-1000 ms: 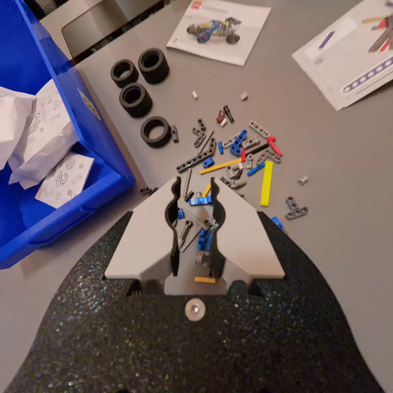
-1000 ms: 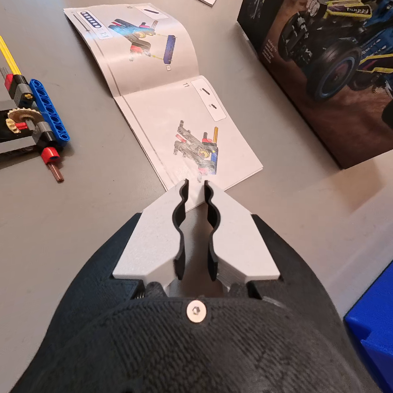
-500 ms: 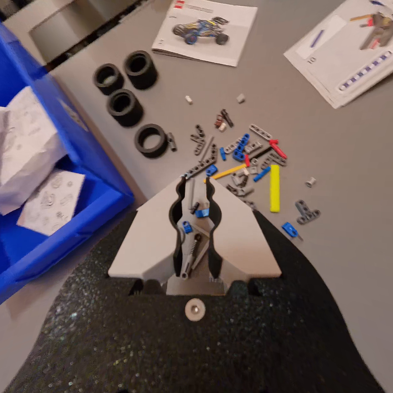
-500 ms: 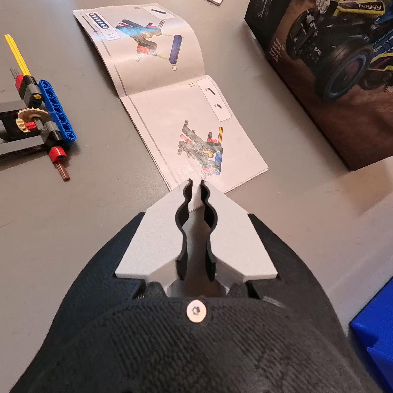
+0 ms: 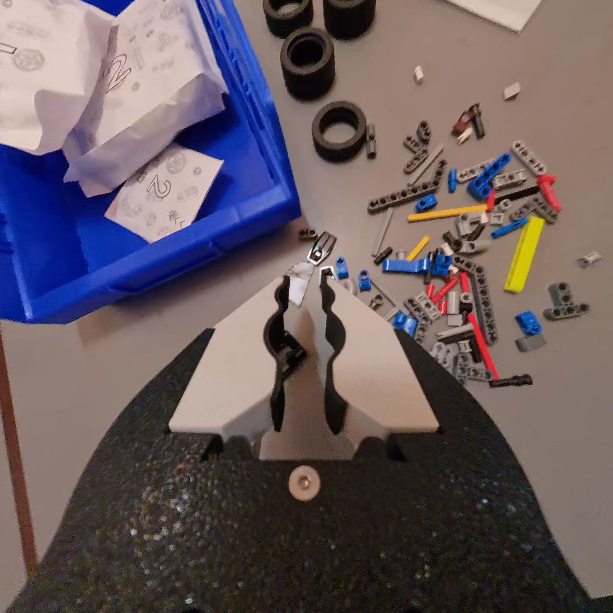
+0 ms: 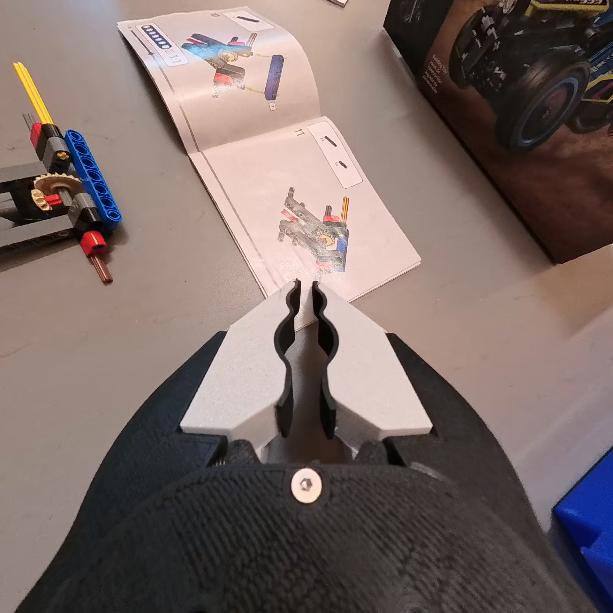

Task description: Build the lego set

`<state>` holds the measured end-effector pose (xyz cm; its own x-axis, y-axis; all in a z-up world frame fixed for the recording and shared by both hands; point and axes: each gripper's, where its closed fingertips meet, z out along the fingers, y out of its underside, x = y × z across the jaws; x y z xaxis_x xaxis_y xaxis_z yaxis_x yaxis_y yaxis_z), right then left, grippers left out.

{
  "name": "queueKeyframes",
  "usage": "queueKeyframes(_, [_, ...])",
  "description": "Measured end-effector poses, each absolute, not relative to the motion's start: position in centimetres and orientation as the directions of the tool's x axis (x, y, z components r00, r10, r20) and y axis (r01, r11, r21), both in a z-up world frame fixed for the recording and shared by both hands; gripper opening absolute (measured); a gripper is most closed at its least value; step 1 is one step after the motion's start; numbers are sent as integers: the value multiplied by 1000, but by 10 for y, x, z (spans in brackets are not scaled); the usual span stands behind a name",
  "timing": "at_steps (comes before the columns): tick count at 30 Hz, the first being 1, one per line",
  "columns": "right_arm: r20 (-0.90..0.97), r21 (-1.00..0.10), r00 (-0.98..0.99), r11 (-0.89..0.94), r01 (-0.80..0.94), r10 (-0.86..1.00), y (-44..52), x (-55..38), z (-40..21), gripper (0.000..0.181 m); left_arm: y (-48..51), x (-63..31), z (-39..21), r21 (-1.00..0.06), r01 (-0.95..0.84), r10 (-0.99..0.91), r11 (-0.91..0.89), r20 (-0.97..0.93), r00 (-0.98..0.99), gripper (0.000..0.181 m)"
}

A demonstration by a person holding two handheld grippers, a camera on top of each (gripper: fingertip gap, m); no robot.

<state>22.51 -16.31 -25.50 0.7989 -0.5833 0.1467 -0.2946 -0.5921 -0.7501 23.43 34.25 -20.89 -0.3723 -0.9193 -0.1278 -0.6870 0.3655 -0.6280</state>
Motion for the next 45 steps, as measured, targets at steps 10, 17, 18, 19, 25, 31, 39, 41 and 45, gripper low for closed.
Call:
queueKeyframes(10, [140, -751, 797, -587, -301, -588, -164, 226, -255, 7, 354, 232, -222, -581, -733, -929, 354, -129, -347, 15])
queueKeyframes(17, [142, -751, 796, -588, -300, -588, -164, 226, -255, 7, 304, 233, -233, -619, -646, -832, 446, -20, -555, 9])
queueKeyframes(18, [144, -751, 796, -589, -299, -588, -164, 226, -255, 7, 300, 235, -235, -626, -642, -828, 442, -9, -561, 10])
queueKeyframes(19, [145, -751, 796, -589, -298, -587, -164, 226, -255, 6, 298, 238, -237, -628, -641, -828, 441, -10, -560, 10])
queueKeyframes(25, [145, -751, 796, -589, -298, -587, -164, 226, -255, 7, 287, 238, -256, -582, -623, -781, 523, -35, -623, 9])
queueKeyframes(31, [142, -751, 797, -588, -300, -587, -164, 225, -255, 6, 282, 235, -256, -585, -605, -759, 540, -28, -651, 9])
queueKeyframes(39, [143, -751, 798, -589, -299, -586, -164, 225, -255, 6, 282, 245, -236, -665, -560, -782, 494, -60, -620, 11])
queueKeyframes(41, [143, -751, 798, -590, -298, -586, -164, 225, -255, 6, 284, 248, -231, -682, -549, -792, 483, -74, -606, 11])
queueKeyframes(45, [146, -750, 798, -591, -296, -585, -163, 225, -255, 6, 284, 240, -222, -693, -531, -778, 488, -69, -624, 10])
